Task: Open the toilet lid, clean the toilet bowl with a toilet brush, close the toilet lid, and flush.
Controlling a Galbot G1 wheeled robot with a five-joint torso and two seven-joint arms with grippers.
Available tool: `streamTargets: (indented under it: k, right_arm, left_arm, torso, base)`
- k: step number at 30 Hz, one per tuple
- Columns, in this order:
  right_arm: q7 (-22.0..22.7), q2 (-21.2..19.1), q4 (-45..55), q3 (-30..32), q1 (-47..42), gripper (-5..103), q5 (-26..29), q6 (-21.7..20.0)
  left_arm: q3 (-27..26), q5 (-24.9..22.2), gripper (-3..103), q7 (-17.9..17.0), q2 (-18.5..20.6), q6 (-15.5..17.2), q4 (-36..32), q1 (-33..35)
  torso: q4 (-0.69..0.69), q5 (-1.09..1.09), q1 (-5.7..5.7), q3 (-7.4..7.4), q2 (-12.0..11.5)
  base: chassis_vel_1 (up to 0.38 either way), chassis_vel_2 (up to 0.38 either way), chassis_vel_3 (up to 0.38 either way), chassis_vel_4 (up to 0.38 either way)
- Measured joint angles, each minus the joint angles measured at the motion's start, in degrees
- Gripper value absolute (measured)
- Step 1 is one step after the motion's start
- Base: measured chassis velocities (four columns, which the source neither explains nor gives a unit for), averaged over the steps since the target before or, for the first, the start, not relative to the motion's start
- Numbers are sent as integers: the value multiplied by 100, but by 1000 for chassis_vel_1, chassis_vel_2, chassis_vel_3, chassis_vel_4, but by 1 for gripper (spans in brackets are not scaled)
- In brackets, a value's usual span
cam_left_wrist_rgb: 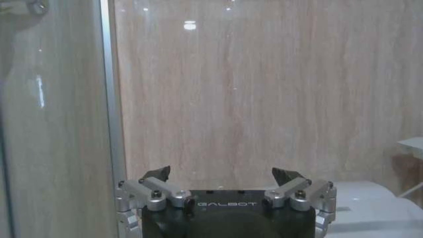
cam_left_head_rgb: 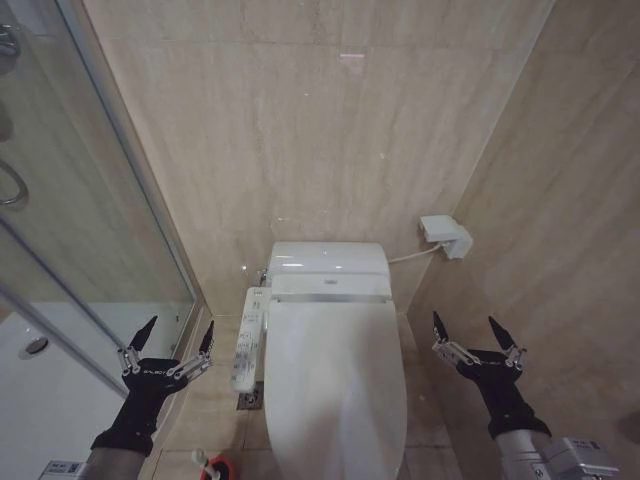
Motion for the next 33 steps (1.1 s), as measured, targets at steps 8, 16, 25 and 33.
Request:
streamTargets:
  k: [8,16,25,33]
  right_arm:
    - [0,0,0,0,0,100,0,0]
    - [0,0,0,0,0,100,0,0]
    - [0,0,1,0,0,100,0,0]
    - [0,0,0,0,0,100,0,0]
  left_arm:
    - [0,-3,100,0,0,1,1,0]
    - [0,-3,100,0,0,1,1,0]
    - [1,-3,100,-1,0,0,0,0]
    - [1,-3,100,-1,0,0,0,0]
  torso:
    - [0,-1,-1,0,0]
    - [-1,-2,-2,-1,1]
    - [2,-1,-1,-1,1]
    - [-1,3,0,-1,1]
  base:
    - [204,-227,-225,218]
    - [280,-279,-260,280]
    - [262,-258,-270,277]
    - [274,-270,-272,275]
